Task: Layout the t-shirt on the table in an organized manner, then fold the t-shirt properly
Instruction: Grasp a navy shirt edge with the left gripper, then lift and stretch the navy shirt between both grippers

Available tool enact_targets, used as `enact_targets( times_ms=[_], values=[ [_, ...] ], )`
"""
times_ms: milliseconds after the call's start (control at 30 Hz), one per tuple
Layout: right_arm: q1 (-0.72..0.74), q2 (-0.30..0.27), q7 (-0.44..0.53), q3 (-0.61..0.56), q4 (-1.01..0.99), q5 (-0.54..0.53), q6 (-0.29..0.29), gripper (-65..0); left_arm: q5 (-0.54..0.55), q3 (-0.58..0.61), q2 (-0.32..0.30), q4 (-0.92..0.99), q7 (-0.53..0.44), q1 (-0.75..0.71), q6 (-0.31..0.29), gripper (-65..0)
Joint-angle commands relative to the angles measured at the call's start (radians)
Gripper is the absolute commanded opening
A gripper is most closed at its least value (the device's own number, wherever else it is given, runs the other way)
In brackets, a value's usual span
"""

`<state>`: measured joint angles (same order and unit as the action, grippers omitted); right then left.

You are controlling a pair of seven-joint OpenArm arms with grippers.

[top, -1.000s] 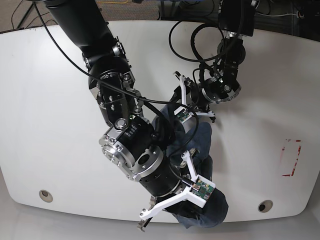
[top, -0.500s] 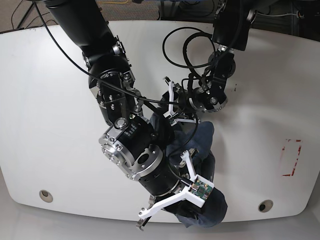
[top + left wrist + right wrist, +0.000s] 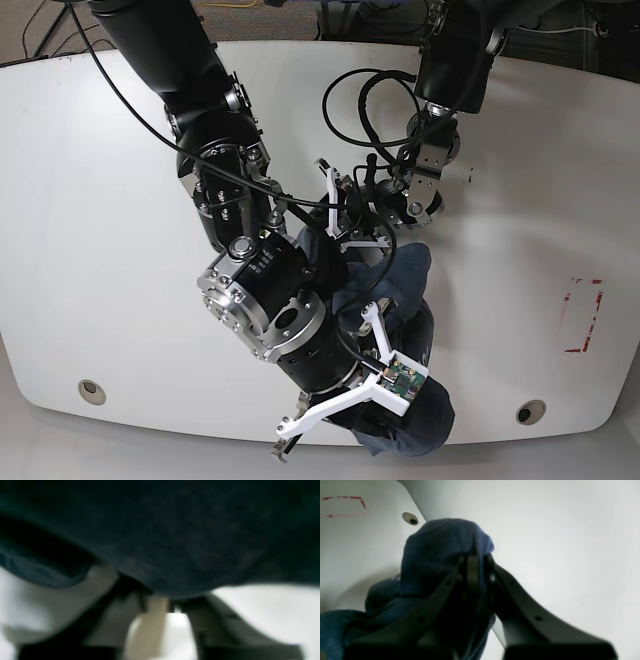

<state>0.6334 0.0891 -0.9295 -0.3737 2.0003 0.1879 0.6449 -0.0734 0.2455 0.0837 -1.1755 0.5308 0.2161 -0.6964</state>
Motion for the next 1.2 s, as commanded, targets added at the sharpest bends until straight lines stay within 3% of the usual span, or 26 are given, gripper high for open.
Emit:
enact_targets(
  times_ms=[0, 200, 600, 967, 1167],
  values=[
    [0.033, 0.010, 0.025, 0.003, 0.017, 0.005, -0.013, -65.0, 0.005, 0.001, 0.008, 0.009, -0.004, 0.016, -0.002, -64.2],
    [0.035, 0.010, 0.025, 0.005, 0.017, 0.006, -0.013, -65.0, 0.011, -0.008, 0.006, -0.002, -0.007, 0.010, 0.039, -64.3],
    [0.029, 0.011, 0.025, 0.146, 0.017, 0.002, -0.013, -65.0, 0.008, -0.239, 0.004, -0.134, 0.013, -0.014, 0.042, -64.4],
    [-0.014, 0.011, 0.025, 0.350, 0.015, -0.003, -0.018, -65.0, 0.011, -0.420, -0.042, -0.311, 0.139, -0.020, 0.022, -64.4],
    [-0.054, 0.011, 0.025, 0.391, 0.012, -0.003, -0.020, -65.0, 0.011, -0.483, -0.081, -0.432, 0.217, -0.036, -0.002, -64.4]
  ],
)
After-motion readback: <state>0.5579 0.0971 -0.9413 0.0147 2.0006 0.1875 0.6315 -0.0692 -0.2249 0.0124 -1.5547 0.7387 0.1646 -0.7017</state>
